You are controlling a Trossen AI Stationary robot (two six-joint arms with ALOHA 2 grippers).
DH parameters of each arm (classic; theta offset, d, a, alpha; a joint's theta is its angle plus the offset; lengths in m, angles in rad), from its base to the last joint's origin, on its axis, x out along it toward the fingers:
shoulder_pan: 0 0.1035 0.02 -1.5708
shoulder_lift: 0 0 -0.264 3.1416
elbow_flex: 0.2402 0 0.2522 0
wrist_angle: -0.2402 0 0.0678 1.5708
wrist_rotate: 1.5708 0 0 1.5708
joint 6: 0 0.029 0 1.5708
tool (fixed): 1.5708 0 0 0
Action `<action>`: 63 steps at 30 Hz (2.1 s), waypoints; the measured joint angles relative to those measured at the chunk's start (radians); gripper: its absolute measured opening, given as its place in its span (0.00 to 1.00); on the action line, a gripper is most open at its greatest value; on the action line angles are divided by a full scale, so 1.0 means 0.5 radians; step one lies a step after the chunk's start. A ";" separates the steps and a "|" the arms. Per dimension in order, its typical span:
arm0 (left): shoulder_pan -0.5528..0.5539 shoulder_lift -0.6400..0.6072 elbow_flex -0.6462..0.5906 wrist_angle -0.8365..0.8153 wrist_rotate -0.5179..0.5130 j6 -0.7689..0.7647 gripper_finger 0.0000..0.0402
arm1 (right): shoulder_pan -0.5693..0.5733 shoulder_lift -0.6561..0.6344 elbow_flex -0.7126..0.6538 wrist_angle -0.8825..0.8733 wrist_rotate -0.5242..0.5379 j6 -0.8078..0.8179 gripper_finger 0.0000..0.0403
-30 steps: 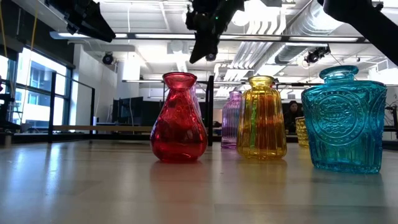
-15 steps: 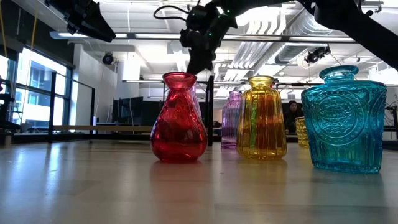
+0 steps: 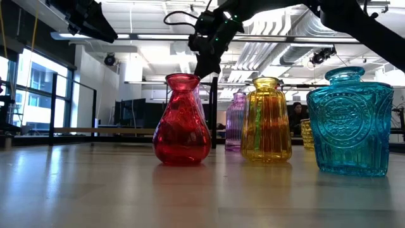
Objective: Sort vases onto shelf
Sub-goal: Put the top right purple vase on the shelf
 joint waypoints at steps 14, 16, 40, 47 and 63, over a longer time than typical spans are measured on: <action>0.001 0.000 0.000 0.001 0.000 0.001 0.39 | 0.001 0.000 0.000 0.016 -0.040 -0.001 0.00; 0.001 0.000 0.000 0.001 0.000 0.000 0.39 | 0.004 0.000 0.000 -0.001 -0.097 0.018 0.00; 0.001 0.000 0.000 -0.069 0.000 0.005 0.39 | 0.230 0.015 -0.429 0.339 0.378 0.084 0.00; 0.001 -0.001 0.000 -0.069 0.000 0.005 0.39 | 0.225 0.011 -0.450 0.366 0.442 0.096 0.00; 0.000 0.000 0.000 -0.077 0.000 0.002 0.39 | 0.138 0.011 -0.459 0.413 0.497 0.138 0.00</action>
